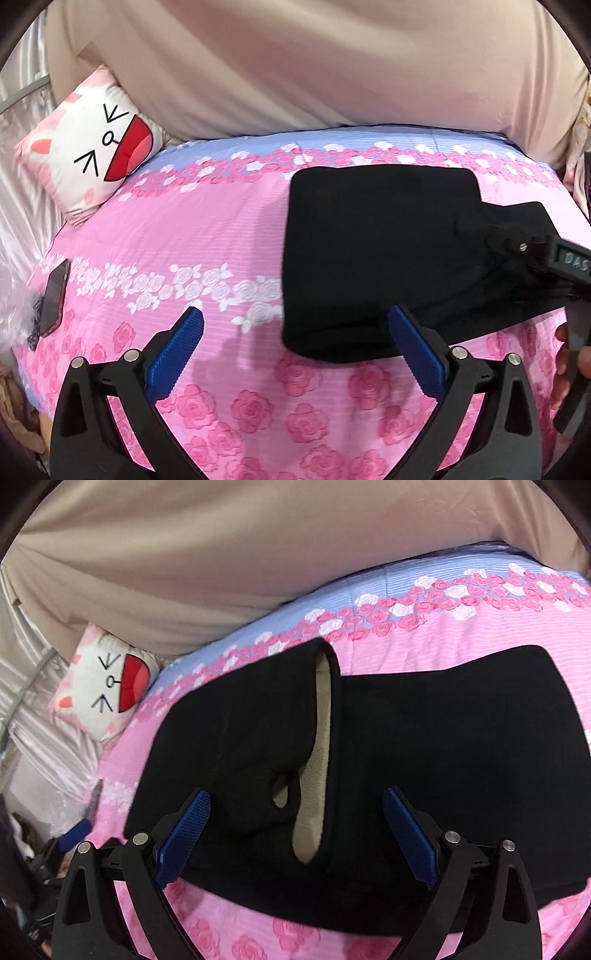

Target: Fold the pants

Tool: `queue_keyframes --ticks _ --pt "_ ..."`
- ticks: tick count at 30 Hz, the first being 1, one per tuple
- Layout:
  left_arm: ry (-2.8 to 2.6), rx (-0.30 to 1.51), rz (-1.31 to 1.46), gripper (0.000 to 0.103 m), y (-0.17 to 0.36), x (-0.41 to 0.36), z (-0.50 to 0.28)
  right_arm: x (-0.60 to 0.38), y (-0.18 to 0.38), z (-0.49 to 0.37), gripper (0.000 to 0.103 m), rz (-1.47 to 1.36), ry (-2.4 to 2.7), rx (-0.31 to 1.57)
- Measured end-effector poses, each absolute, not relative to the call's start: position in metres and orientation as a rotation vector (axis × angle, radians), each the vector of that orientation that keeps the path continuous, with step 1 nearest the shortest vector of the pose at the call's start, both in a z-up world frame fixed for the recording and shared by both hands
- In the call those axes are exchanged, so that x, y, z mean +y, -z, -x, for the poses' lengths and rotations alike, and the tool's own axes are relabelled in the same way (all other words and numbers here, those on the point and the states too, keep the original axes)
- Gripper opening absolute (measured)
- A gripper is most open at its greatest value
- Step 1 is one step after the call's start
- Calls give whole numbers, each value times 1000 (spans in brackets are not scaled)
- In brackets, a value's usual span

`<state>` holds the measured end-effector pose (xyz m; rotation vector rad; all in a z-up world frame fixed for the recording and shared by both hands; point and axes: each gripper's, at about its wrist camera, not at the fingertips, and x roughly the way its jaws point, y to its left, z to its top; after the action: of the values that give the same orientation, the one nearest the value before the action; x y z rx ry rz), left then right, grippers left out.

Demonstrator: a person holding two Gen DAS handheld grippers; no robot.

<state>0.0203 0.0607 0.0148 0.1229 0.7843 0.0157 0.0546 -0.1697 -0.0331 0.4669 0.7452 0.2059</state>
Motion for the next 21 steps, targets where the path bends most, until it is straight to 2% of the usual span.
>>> queue_keyframes --ticks 7,8,9,10,12,13,14,17,18,21 --pt "-11 792 -100 98 -10 72 -22 -157 33 -54 92 -430 -154 723" --pt "-11 795 -100 98 -9 73 -23 -155 33 -54 83 -429 -169 719" --pt "-13 797 -99 98 -8 73 -24 -154 33 -54 68 -431 -185 717" --pt "-15 800 -98 98 -6 73 -24 -152 33 -55 66 -438 -210 722" --pt "-18 805 -96 98 -4 74 -25 -149 30 -54 46 -440 -221 708" --pt "-19 808 -94 98 -3 75 -25 -148 27 -54 41 -447 -233 698" --pt "-22 811 -92 98 -3 76 -25 -148 24 -53 27 -455 -246 691" --pt "-30 817 -87 98 -3 77 -26 -155 7 -49 21 -501 -314 644" --pt "-31 816 -88 98 -3 77 -26 -161 -4 -43 14 -506 -326 612" --pt "-29 804 -95 98 -7 77 -23 -183 -24 -22 11 -511 -311 535"
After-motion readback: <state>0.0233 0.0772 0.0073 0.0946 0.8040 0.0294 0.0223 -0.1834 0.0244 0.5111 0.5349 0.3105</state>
